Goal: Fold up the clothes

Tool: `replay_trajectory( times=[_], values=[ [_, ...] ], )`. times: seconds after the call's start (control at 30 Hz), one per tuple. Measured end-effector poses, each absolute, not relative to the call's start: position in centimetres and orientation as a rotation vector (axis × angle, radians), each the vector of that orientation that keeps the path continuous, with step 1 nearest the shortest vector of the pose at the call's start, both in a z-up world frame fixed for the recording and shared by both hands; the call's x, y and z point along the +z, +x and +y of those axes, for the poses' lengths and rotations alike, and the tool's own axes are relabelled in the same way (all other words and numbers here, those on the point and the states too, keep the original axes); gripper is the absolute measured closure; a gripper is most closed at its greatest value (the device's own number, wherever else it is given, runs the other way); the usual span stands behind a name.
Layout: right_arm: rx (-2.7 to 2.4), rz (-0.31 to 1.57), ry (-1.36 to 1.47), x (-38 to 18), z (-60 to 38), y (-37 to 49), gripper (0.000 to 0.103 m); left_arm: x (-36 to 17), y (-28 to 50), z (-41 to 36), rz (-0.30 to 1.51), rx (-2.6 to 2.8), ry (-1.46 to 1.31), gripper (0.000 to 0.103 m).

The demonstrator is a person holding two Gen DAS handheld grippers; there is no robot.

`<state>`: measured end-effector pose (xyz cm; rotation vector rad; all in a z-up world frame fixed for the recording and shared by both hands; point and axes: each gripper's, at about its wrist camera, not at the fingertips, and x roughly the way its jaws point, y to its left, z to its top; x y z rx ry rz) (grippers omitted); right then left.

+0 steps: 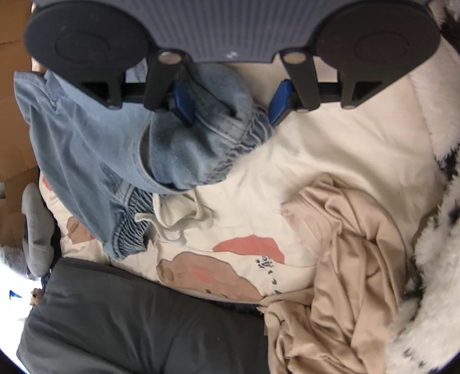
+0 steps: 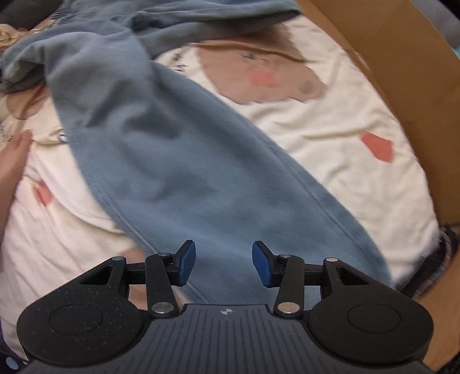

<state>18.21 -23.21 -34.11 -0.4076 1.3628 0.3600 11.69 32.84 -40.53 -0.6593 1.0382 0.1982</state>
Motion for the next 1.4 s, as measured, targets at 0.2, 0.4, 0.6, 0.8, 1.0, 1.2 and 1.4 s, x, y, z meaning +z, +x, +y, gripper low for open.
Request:
replay_trajectory(
  times=[0.2, 0.4, 0.6, 0.8, 1.0, 1.2, 1.4],
  values=[
    [0.432, 1.338, -0.407, -36.1, -19.1, 17.0, 0.042, -39.5, 11.2, 33.6, 0.991, 0.177, -0.640, 0.079],
    [0.495, 1.315, -0.411, -38.1, -15.3, 15.8, 0.040, -36.1, 11.5, 34.2, 0.912, 0.114, -0.579, 0.085],
    [0.480, 1.318, -0.493, -39.8, -14.8, 15.6, 0.040, -32.2, 12.8, 34.8, 0.844, 0.078, -0.487, 0.087],
    [0.498, 1.362, -0.521, -41.0, -15.1, 16.1, 0.074, -29.7, 14.2, 34.8, 0.803, 0.033, -0.419, 0.088],
    [0.556, 1.407, -0.476, -39.1, -15.9, 16.3, 0.097, -28.6, 15.1, 35.7, 0.786, 0.021, -0.376, 0.089],
    [0.619, 1.455, -0.520, -37.3, -16.2, 15.0, 0.098, -29.6, 13.5, 36.4, 0.832, 0.031, -0.365, 0.089],
    [0.621, 1.517, -0.503, -37.0, -16.9, 13.3, 0.098, -32.1, 10.7, 37.1, 0.916, 0.059, -0.362, 0.092]
  ],
)
